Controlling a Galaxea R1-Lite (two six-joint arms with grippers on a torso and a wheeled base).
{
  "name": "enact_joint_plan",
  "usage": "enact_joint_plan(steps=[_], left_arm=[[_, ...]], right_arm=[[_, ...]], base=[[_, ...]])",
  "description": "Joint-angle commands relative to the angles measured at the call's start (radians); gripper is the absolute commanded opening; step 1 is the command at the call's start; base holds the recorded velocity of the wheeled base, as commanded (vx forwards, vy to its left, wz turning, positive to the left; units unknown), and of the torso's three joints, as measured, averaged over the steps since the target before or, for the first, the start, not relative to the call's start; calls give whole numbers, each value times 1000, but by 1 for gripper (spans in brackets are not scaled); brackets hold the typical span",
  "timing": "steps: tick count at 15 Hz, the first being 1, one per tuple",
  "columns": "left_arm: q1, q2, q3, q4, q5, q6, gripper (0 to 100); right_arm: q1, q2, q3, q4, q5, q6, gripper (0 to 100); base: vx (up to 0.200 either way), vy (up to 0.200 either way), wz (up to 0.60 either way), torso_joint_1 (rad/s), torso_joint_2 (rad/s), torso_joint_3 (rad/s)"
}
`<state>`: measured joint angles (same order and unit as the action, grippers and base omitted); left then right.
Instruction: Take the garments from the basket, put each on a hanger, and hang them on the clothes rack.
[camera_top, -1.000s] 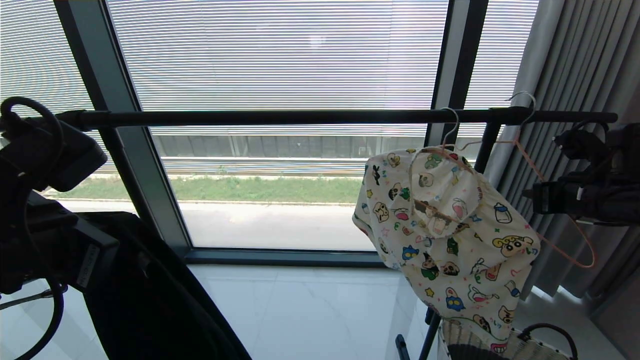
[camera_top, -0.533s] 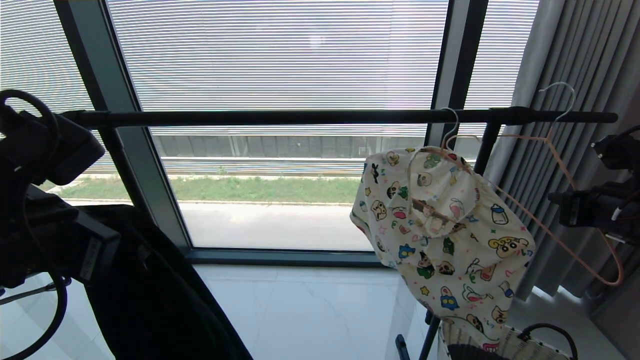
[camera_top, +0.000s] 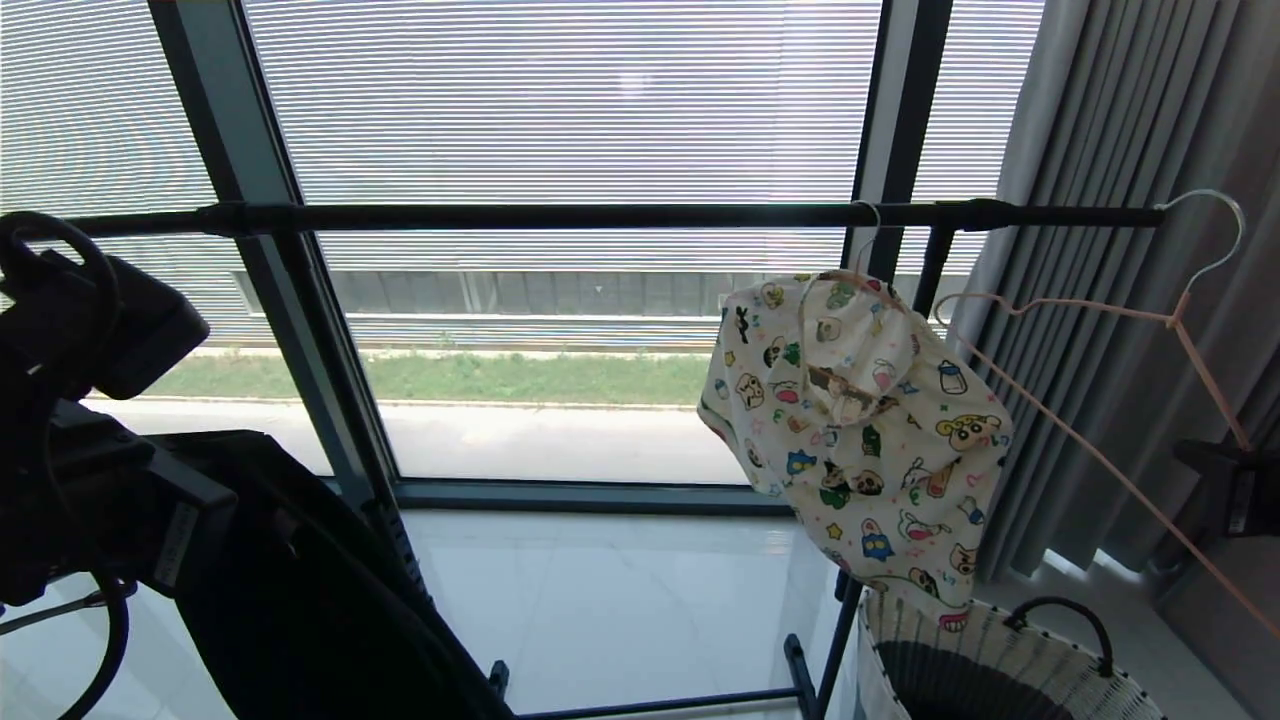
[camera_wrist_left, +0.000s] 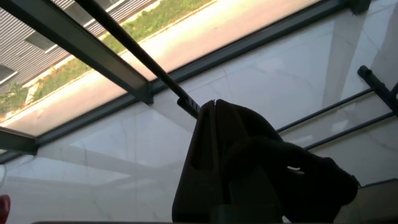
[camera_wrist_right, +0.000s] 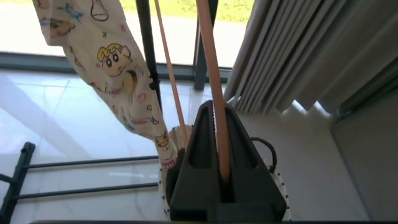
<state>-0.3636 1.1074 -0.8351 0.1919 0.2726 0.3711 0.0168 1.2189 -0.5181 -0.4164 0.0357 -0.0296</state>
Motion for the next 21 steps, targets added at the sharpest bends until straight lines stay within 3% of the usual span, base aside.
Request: enact_joint_plan(steps=[1, 7, 10, 12, 14, 16, 18, 21], left_arm=[[0, -5, 5, 0, 0, 0, 0], [0, -1, 21, 0, -1, 0, 0], [-1, 3, 27, 0, -3, 0, 0], [-20, 8, 27, 0, -3, 0, 0], [-40, 55, 7, -14, 2, -6, 0], [-43, 178, -24, -120, 99, -32, 0], [-69, 321, -75, -252, 220, -98, 0], [-140, 456, -193, -256, 252, -230, 0]], right_arm=[[6, -91, 47, 11, 3, -16, 0], [9, -187, 47, 70, 10, -24, 0], [80, -219, 47, 82, 59, -24, 0], [172, -225, 43, 125, 82, -24, 0], [334, -208, 50, 133, 98, -24, 0], [488, -190, 87, 143, 95, -24, 0], [612, -180, 121, 145, 93, -23, 0], [755, -162, 127, 145, 92, -16, 0]], base=[[-200, 0, 0, 2, 2, 2], [-200, 0, 0, 2, 2, 2], [-133, 0, 0, 3, 3, 3], [0, 0, 0, 0, 0, 0], [0, 0, 0, 0, 0, 0], [0, 0, 0, 0, 0, 0], [0, 0, 0, 0, 0, 0], [0, 0, 0, 0, 0, 0]])
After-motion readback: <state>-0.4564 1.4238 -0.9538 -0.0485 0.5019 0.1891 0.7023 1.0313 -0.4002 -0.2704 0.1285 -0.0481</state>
